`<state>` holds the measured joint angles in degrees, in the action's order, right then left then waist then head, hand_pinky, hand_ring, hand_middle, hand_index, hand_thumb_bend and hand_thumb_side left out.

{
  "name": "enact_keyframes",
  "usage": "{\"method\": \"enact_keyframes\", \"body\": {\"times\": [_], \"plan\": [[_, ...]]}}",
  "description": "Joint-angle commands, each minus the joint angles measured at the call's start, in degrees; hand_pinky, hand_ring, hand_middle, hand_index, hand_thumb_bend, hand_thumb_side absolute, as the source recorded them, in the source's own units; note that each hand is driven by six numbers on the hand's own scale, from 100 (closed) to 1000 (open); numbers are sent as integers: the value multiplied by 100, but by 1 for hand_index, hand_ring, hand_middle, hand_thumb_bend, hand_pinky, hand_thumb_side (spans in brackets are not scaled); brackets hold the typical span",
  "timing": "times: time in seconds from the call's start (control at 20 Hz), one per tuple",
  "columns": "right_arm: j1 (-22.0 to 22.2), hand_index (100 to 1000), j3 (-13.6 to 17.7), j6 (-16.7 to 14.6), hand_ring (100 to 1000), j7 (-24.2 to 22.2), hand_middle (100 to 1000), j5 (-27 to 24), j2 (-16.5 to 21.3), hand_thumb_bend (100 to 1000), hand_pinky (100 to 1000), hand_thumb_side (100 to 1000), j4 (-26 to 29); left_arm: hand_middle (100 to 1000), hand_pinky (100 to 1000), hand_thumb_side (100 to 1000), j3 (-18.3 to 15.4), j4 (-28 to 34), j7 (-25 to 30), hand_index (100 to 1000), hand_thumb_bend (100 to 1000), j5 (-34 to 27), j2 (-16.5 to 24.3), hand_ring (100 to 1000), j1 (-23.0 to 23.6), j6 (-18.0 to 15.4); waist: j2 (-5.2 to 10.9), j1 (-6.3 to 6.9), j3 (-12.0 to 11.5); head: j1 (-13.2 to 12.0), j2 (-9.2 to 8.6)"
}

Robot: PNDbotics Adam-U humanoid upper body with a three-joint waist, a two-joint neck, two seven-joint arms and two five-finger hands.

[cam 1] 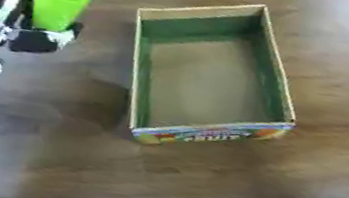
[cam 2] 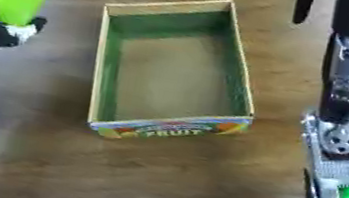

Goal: Pick up objects on the table and place them in the box.

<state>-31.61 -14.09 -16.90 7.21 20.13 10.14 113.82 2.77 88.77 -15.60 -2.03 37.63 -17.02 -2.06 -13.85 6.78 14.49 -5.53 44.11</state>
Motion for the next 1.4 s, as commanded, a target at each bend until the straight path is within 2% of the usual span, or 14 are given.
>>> {"method": "enact_keyframes", "body": {"times": [0.05, 0.2, 0.35, 0.65, 0.95, 1.05, 1.1, 1.15, 1.2, 1.25, 1.3, 1.35, 1.4], "plan": [[-107, 865, 16, 17, 730, -11, 701, -18, -36, 377, 188, 1000, 77, 100, 100, 405, 299, 272, 98, 238, 100, -1231, 208, 100, -118, 35, 110, -23, 22, 9, 1], [-93, 865, 5, 25, 730, -32, 701, -30, -56, 378, 190, 1000, 77, 100, 100, 406, 584, 602, 478, 238, 100, -1779, 474, 100, -256, 85, 160, -8, 61, 3, 1], [-76, 866, -5, 27, 730, -52, 701, -41, -70, 379, 193, 1000, 77, 100, 100, 400, 712, 739, 705, 238, 100, -1801, 596, 100, -423, 158, 204, 16, 87, 1, 1], [-59, 866, -51, 32, 730, -114, 701, -84, -116, 384, 200, 1000, 77, 100, 100, 347, 1089, 451, 1134, 239, 100, -1262, 560, 100, -976, 254, 316, 118, 243, -12, 1], [-132, 866, -125, 8, 729, -203, 701, -148, -155, 385, 204, 1000, 77, 100, 100, 324, 1407, -301, 1470, 259, 100, -350, 136, 100, -1467, 93, 348, 255, 525, -71, -14], [-163, 866, -135, 1, 729, -220, 701, -161, -154, 385, 204, 1000, 77, 142, 100, 270, 1453, -527, 1512, 327, 100, -251, -21, 123, -1550, -28, 337, 284, 608, -89, -13], [-175, 866, -138, 0, 730, -225, 701, -168, -153, 385, 204, 1000, 77, 187, 100, 246, 1485, -616, 1550, 369, 100, -159, -74, 178, -1587, -90, 333, 296, 639, -103, -6], [-180, 866, -139, -1, 729, -229, 701, -173, -153, 385, 204, 1000, 77, 125, 100, 283, 1504, -684, 1594, 312, 100, -75, -109, 100, -1610, -156, 331, 301, 651, -108, -4], [-183, 866, -140, 0, 730, -232, 702, -178, -153, 385, 204, 1000, 77, 317, 100, 325, 1517, -727, 1635, 485, 100, -7, -130, 302, -1627, -222, 331, 306, 659, -114, -2], [-184, 866, -140, 1, 730, -236, 701, -182, -153, 385, 204, 1000, 77, 302, 100, 308, 1536, -718, 1714, 471, 100, 75, -129, 288, -1640, -336, 331, 308, 659, -118, 0], [-182, 866, -140, 2, 730, -238, 701, -185, -155, 386, 204, 1000, 77, 454, 240, 550, 1538, -687, 1801, 619, 100, 160, -117, 425, -1646, -472, 333, 308, 653, -122, 0], [-179, 866, -140, 3, 730, -240, 701, -187, -156, 386, 205, 1000, 77, 480, 267, 583, 1526, -656, 1887, 645, 131, 235, -101, 453, -1642, -609, 336, 307, 646, -125, 1], [-175, 866, -139, 4, 730, -242, 701, -189, -158, 386, 205, 1000, 77, 582, 368, 756, 1510, -618, 1962, 751, 397, 305, -85, 544, -1645, -747, 341, 305, 640, -128, 1]]}}
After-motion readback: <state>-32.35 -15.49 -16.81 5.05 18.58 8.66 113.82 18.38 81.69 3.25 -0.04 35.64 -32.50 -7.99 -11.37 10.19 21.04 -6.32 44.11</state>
